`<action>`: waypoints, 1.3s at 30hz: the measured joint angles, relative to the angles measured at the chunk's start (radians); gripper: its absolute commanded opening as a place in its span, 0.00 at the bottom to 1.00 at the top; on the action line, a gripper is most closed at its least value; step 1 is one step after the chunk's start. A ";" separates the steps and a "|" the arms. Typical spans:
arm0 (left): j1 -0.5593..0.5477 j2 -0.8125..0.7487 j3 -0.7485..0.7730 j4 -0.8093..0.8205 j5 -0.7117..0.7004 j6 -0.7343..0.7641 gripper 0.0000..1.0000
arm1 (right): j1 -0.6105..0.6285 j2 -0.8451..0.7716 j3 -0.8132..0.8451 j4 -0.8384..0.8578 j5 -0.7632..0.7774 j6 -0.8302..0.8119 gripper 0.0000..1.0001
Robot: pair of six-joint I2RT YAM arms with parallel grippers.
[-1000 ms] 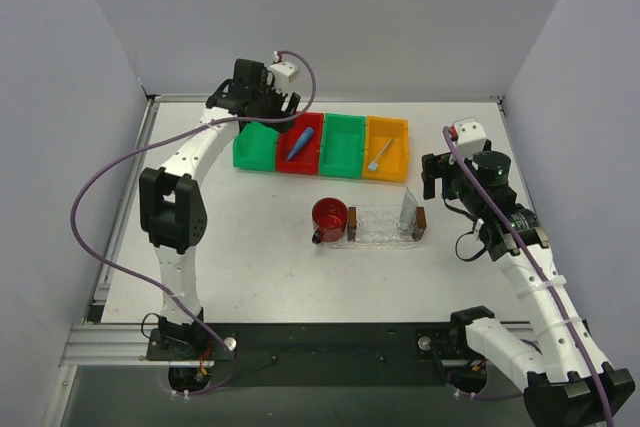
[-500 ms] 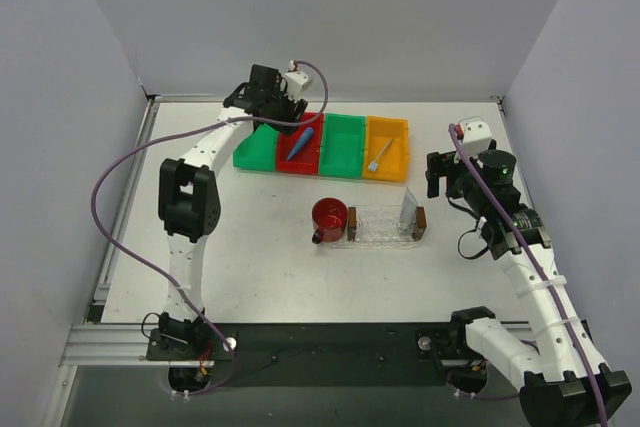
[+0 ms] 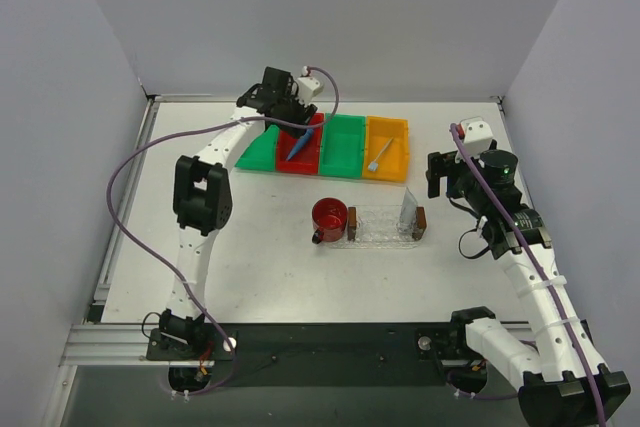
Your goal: Prepare toiletry sets of a toothbrush and toothpaste on the tray
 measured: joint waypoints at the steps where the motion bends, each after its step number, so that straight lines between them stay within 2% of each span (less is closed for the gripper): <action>1: -0.002 0.009 0.003 -0.004 0.000 0.002 0.63 | -0.002 0.000 0.000 0.000 0.000 0.000 0.78; 22: -0.026 0.110 0.012 -0.043 -0.012 0.026 0.65 | -0.023 0.003 0.000 0.000 -0.011 0.001 0.78; 39: -0.064 0.141 0.031 -0.041 -0.151 0.073 0.66 | -0.036 0.013 -0.007 0.000 -0.025 0.001 0.77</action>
